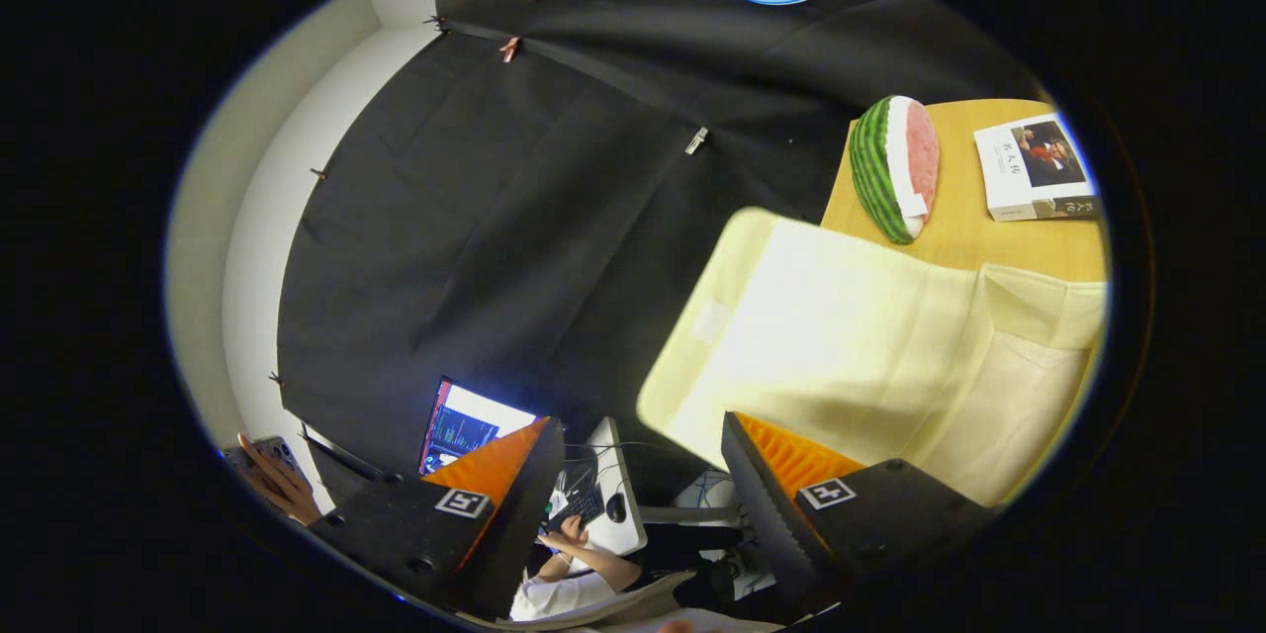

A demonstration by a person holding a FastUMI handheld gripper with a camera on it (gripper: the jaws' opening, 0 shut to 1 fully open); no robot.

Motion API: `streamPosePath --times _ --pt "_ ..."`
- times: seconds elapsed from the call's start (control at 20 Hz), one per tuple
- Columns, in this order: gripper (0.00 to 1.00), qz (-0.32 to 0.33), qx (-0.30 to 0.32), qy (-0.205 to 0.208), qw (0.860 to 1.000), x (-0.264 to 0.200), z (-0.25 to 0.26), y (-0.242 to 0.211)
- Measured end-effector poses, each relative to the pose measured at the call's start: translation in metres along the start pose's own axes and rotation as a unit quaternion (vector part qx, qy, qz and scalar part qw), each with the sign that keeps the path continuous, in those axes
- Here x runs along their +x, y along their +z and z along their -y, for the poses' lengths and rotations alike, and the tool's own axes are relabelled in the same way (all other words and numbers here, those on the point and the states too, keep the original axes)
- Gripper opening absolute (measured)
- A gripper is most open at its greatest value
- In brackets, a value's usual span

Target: Open the storage box then place both shoes into the box .Put the left shoe in first, then the right shoe, with the right side of both shoes facing outward in a uniform manner.

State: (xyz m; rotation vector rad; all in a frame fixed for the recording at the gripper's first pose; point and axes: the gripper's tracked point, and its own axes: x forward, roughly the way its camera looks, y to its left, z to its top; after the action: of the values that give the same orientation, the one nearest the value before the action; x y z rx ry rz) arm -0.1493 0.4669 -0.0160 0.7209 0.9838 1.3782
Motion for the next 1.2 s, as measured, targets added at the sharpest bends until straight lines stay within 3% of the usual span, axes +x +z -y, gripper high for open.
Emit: streamPosePath --times 0.2,0.4,0.55,0.7,0.95,1.1,1.2 --pt "0.97 0.063 -0.031 -0.05 0.996 -0.033 0.023 0.024" --pt "0.97 0.151 -0.09 -0.111 0.978 -0.093 0.035 0.047" --pt "0.97 0.191 -0.132 -0.21 0.95 -0.156 0.075 0.055" --pt "0.98 0.22 -0.141 -0.319 0.911 -0.226 0.126 0.051" --pt "0.97 0.211 -0.098 -0.442 0.866 -0.325 0.219 0.003" --pt "0.96 0.173 -0.069 -0.475 0.86 -0.344 0.271 -0.046" --pt "0.83 0.142 -0.053 -0.487 0.86 -0.339 0.302 -0.076"
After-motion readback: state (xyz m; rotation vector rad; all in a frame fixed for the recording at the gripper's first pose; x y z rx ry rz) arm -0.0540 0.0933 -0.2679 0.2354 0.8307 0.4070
